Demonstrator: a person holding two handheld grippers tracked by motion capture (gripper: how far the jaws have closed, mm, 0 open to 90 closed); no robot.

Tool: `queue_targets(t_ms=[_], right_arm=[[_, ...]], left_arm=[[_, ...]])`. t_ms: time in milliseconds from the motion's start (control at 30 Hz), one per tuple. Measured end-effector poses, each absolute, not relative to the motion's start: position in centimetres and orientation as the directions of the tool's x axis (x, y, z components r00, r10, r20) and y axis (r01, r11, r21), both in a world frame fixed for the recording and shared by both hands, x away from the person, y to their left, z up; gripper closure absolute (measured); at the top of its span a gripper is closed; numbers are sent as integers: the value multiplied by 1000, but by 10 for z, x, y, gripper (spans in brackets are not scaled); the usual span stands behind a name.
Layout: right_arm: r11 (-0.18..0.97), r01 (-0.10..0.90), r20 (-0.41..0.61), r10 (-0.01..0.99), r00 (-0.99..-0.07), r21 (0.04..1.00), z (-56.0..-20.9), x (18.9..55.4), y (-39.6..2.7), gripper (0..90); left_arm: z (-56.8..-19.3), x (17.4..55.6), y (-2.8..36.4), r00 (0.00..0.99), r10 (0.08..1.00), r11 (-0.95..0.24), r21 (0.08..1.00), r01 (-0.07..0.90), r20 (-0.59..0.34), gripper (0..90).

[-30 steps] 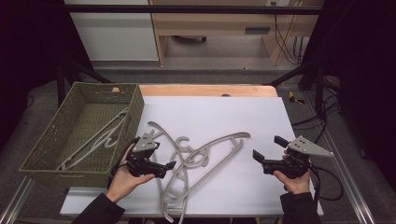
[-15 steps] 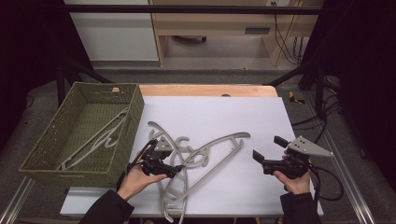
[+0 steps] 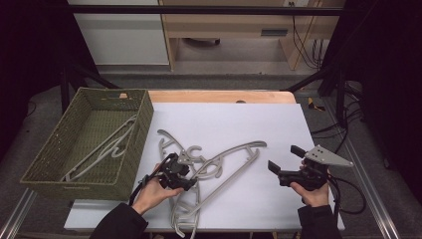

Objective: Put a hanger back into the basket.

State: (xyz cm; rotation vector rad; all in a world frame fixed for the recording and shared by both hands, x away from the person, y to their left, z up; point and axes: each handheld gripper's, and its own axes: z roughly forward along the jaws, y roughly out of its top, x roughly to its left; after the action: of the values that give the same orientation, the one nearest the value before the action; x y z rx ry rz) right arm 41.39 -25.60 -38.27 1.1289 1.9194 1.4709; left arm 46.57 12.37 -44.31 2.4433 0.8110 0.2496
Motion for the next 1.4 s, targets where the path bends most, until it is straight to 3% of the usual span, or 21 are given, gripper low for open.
queue_targets(t_ms=[400,867,1400], right_arm=[[85,325,115,826,-551,942,-383,414,-256,19],[85,326,118,824,-554,941,-383,414,-257,19],[83,322,117,825,-554,943,-382,413,-258,19]], left_arm=[[-455,470,115,800,600,-686,515,513,2,717],[-452,470,118,762,648,-655,508,559,-4,810],[-429,456,126,782,623,-626,599,498,1,815]])
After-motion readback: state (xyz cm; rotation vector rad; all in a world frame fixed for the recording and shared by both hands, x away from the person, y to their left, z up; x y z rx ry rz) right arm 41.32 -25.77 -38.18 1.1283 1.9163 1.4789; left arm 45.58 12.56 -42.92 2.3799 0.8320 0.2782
